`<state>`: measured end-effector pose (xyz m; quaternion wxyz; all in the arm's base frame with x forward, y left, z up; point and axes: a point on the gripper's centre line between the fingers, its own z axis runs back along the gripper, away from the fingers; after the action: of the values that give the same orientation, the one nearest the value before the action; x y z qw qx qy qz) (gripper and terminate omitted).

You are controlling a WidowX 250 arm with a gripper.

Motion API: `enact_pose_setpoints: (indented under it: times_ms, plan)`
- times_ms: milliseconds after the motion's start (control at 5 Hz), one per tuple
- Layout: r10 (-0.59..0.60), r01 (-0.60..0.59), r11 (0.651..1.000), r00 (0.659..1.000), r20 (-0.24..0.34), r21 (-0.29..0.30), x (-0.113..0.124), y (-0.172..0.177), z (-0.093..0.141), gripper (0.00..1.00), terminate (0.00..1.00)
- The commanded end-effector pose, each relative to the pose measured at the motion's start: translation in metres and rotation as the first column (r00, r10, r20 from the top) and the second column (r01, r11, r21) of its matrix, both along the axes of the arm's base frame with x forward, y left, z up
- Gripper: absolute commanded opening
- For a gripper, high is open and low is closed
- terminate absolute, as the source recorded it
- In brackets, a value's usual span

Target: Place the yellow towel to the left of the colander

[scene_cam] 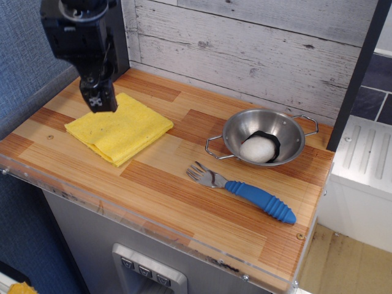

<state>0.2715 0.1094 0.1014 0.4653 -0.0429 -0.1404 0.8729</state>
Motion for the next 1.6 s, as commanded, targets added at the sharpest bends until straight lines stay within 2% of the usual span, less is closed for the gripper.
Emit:
enact_pose_setpoints:
  times_ms: [0,400,800,1000,1400]
  plan:
    - [0.053,-0.053,0.998,0.998,-0.019,0.027,0.013,0.031,-0.024,1.0,0.0]
    - [0.069,-0.065,0.996,0.994,-0.086,0.054,0.029,0.037,-0.054,1.0,0.0]
    - [0.094,-0.091,0.995,0.987,-0.127,0.034,0.042,0.023,-0.077,1.0,0.0]
    - [0.096,-0.094,0.995,0.987,-0.132,0.021,0.048,0.011,-0.081,1.0,0.0]
    - [0.076,-0.078,0.997,0.991,-0.107,-0.015,0.065,-0.008,-0.081,1.0,0.0]
